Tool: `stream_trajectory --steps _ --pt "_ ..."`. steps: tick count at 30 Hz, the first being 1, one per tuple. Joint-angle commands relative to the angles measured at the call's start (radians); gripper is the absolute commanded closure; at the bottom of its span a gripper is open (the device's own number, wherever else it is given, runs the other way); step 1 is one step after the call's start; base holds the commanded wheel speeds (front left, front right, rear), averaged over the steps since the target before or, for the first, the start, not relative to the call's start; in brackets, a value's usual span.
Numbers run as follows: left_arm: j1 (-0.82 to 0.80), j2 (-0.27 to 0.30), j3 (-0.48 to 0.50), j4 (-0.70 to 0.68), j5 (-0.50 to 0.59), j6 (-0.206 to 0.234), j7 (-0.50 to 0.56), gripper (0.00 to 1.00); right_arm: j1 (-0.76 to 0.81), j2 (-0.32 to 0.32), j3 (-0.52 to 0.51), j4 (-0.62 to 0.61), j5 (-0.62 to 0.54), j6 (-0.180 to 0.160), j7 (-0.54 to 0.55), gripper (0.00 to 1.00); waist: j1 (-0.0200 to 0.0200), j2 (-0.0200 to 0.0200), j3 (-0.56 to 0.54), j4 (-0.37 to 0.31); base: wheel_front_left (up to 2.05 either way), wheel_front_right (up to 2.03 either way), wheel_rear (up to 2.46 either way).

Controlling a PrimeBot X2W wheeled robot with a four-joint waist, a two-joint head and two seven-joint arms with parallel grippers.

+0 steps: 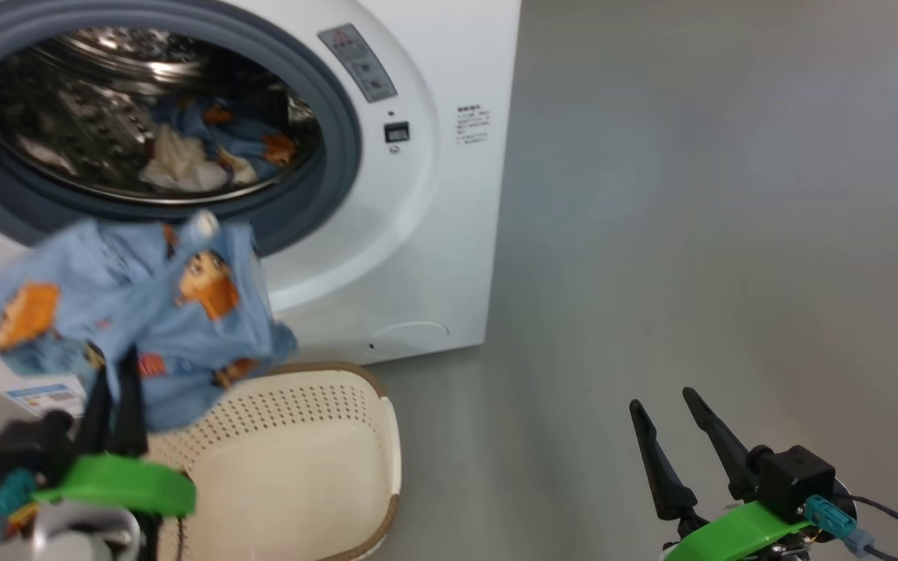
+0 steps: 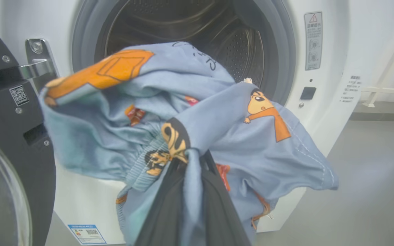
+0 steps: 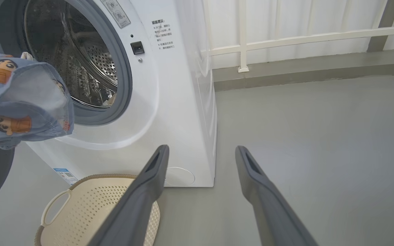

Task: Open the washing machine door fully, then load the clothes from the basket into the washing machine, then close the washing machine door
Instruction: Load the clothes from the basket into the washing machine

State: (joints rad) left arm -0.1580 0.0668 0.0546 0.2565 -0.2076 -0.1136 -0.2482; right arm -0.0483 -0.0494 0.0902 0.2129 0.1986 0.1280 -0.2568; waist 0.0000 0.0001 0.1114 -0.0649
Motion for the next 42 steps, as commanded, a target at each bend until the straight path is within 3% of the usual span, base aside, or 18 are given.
stream_trajectory --steps 1,19,24,31,42 --pt "-0.088 0.04 0.049 -0.003 -0.004 -0.006 -0.014 1.0 -0.038 -0.001 0.035 -0.029 0.018 0.003 -0.005 0.0 0.0 -0.0001 0.074 -0.061 0.0 0.0 0.0" --pt "-0.502 0.208 0.146 0.222 -0.004 -0.011 -0.014 1.0 -0.062 -0.001 0.151 -0.086 0.075 0.003 -0.005 0.0 0.0 -0.0001 0.292 -0.232 0.0 0.0 0.0" --pt "-0.634 0.284 0.155 0.355 0.003 -0.014 -0.014 1.0 -0.049 -0.001 0.193 -0.117 0.084 0.003 -0.005 0.0 0.0 -0.0001 0.355 -0.271 0.0 0.0 0.0" --pt "-0.786 0.361 0.149 0.449 0.004 -0.016 -0.014 1.0 -0.055 -0.001 0.207 -0.161 0.073 0.003 -0.005 0.0 0.0 -0.0001 0.435 -0.294 0.0 0.0 0.0" --pt "-0.978 0.443 0.114 0.435 -0.058 -0.017 -0.014 1.0 -0.039 -0.001 0.219 -0.22 0.07 0.003 -0.005 0.0 0.0 -0.0001 0.53 -0.3 0.0 0.0 0.0"
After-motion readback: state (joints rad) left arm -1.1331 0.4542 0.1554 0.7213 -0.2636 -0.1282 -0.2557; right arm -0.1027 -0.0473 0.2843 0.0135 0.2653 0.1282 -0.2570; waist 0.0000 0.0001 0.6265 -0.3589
